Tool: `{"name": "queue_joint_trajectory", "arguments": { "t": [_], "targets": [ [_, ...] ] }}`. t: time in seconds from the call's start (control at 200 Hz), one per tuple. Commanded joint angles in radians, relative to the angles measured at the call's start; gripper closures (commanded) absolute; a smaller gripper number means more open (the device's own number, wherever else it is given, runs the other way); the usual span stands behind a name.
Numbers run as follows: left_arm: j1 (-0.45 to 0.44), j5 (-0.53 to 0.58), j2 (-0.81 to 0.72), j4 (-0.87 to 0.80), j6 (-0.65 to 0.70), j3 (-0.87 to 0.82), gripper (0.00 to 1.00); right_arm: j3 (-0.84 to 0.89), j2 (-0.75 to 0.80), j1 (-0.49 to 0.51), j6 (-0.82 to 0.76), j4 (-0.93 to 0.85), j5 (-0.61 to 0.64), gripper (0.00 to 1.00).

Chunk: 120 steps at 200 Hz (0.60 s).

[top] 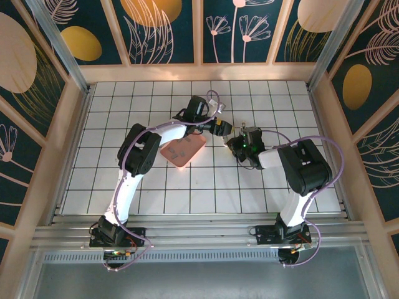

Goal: Load the staples into the stapler

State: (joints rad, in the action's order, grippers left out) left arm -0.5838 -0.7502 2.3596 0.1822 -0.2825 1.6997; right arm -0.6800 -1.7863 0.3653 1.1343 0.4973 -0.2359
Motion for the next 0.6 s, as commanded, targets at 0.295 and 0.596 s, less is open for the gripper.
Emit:
{"name": "queue_joint_trajectory", "arguments": {
  "t": [0.295, 0.596],
  "targets": [
    [-0.021, -0.049, -0.086, -0.01, 0.077, -0.049, 0.2, -0.022, -0.032, -0.01, -0.039, -0.036, 0.027, 0.83],
    [-0.03, -0.068, -0.116, -0.041, 0.104, -0.1, 0.2, -0.026, -0.028, -0.014, -0.051, -0.04, 0.029, 0.83]
  ]
}}
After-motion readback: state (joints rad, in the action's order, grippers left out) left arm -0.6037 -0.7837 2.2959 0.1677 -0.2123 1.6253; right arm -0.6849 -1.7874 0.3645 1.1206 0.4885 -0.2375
